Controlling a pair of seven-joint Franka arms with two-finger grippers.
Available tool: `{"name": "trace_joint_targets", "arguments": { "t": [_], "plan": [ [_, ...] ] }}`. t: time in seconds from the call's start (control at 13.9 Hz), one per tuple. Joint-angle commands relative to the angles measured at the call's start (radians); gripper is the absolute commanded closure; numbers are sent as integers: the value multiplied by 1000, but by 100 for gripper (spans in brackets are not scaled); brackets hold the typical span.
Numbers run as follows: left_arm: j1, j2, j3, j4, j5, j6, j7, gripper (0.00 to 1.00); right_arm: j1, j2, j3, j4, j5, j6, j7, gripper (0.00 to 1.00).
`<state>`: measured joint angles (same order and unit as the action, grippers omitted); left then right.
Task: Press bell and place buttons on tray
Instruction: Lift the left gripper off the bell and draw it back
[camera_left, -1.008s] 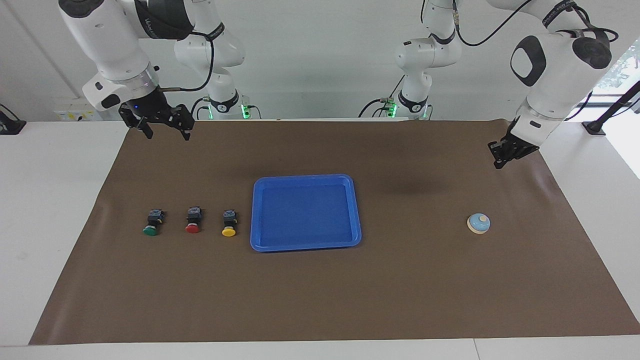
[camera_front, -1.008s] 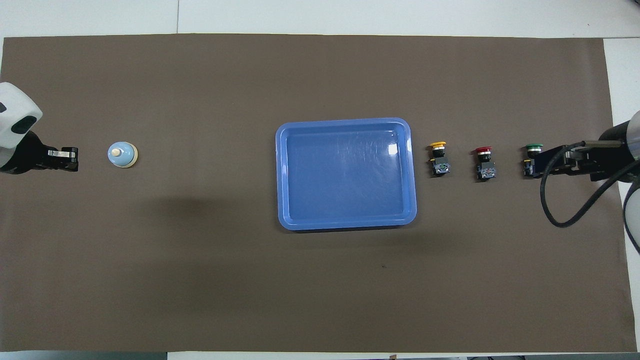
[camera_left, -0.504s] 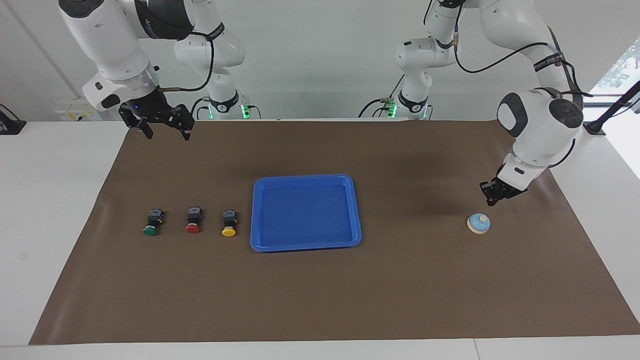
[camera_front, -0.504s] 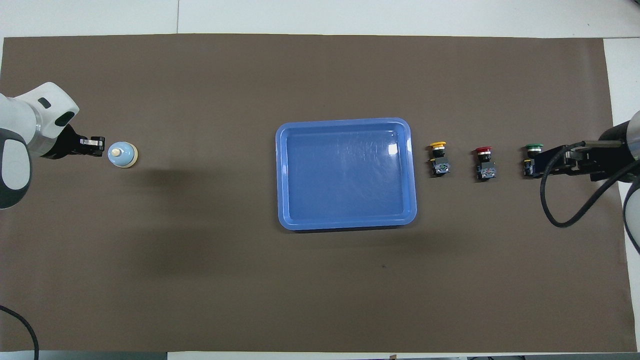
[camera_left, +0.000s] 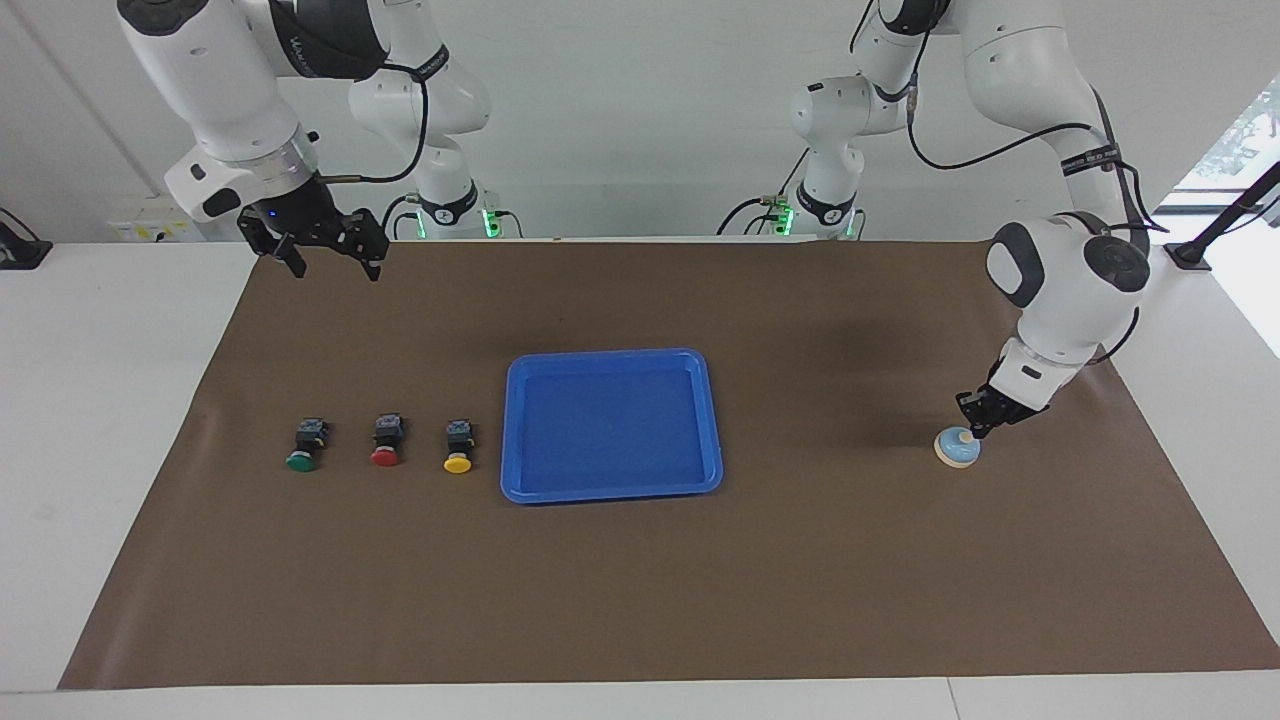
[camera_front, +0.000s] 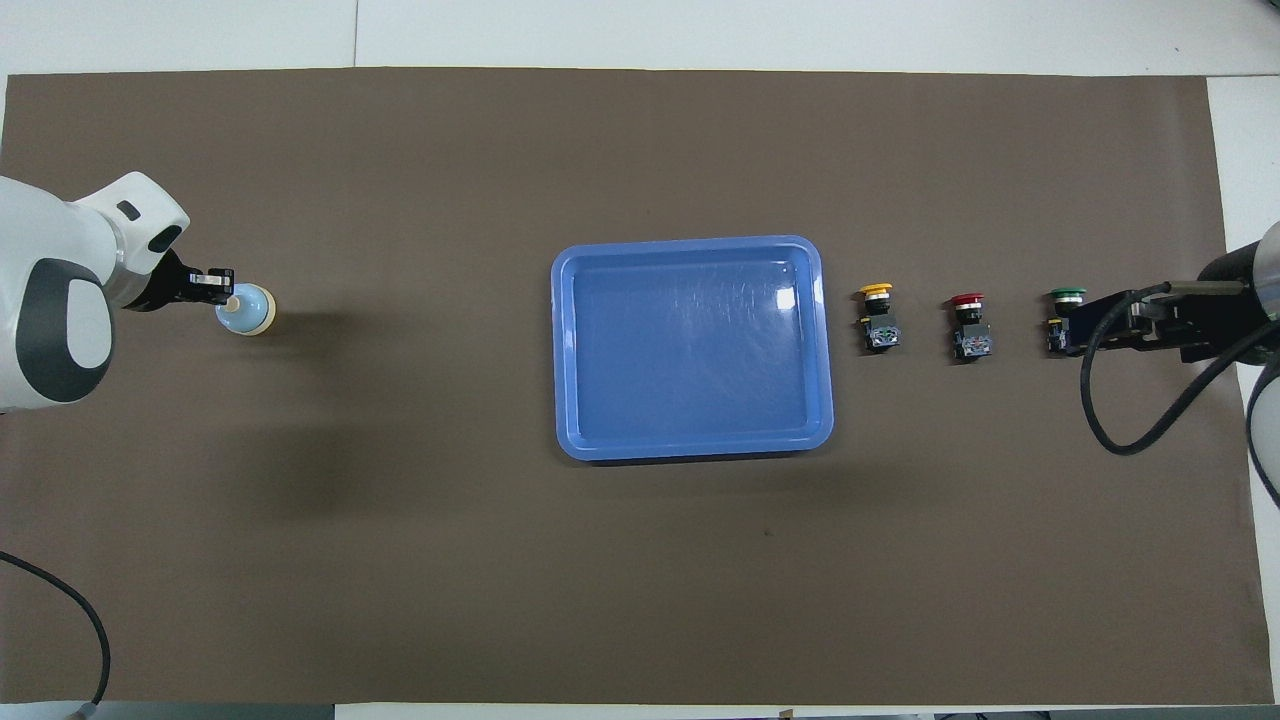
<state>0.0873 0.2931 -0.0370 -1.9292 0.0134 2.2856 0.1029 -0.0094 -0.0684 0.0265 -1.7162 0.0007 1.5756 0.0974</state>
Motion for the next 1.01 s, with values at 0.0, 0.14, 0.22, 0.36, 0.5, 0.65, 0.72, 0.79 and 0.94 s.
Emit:
{"name": "trace_joint_targets", "arguments": {
  "t": [0.0, 0.14, 0.22, 0.36, 0.5, 0.65, 0.72, 0.79, 0.94],
  "plan": [
    [8, 11, -4, -42, 0, 52, 18, 100, -14, -4, 12, 7, -10, -17, 2, 0],
    [5, 6, -3, -25, 0, 6, 17, 100, -14, -5, 10, 7, -10, -17, 2, 0],
    [5, -3, -3, 2, 0, -38, 17, 100, -14, -5, 12, 7, -10, -17, 2, 0],
    [3, -26, -4, 92, 0, -197, 15, 100, -14, -5, 12, 7, -10, -17, 2, 0],
    [-4, -52, -4, 186, 0, -358, 12, 100, -14, -5, 12, 7, -10, -17, 2, 0],
    [-9, -92, -10, 255, 0, -495, 12, 81, -14, -5, 12, 7, -10, -17, 2, 0],
    [-17, -119, -14, 275, 0, -562, 5, 54, -14, -5, 12, 7, -10, -17, 2, 0],
    [-30, -161, -14, 274, 0, -602, 3, 24, -14, -5, 12, 7, -10, -17, 2, 0],
    [-35, -230, -14, 269, 0, -662, -14, 0, -14, -5, 12, 7, -10, -17, 2, 0]
  ]
}}
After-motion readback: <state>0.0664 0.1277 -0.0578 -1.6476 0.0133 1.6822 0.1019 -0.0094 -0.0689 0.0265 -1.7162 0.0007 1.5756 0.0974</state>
